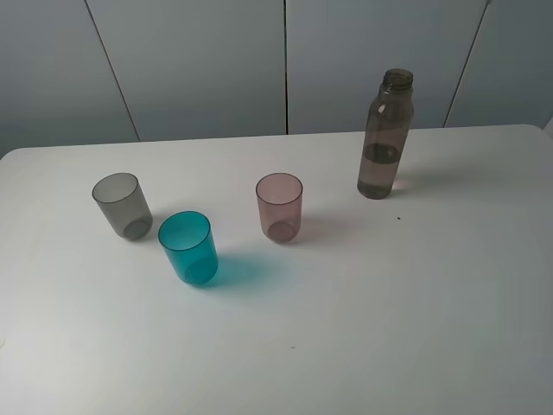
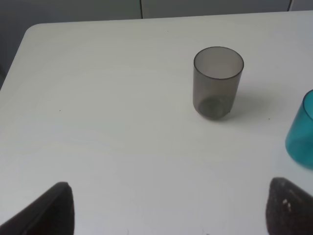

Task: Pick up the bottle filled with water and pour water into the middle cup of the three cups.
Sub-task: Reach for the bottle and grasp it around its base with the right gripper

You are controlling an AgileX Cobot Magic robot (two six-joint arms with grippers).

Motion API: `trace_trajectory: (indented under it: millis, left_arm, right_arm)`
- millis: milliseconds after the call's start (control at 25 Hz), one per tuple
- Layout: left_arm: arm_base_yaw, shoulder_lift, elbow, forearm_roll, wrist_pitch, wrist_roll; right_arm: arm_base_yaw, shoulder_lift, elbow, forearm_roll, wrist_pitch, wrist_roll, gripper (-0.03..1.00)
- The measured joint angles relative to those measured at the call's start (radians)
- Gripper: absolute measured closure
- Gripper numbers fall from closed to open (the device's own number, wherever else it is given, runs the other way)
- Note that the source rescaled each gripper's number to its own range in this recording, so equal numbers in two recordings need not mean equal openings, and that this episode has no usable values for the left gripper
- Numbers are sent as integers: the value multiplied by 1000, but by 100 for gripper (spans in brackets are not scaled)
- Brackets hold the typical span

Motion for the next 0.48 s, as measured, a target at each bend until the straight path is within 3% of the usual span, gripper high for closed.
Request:
trace_trajectory:
  millis: [240,480]
  left_arm:
    - [0,0,0,0,0,0]
    - [0,0,0,0,0,0]
  right_arm:
    - [0,178,-77,2,-3,-2,-3]
    - [0,406,-219,4,-90,-7,-3]
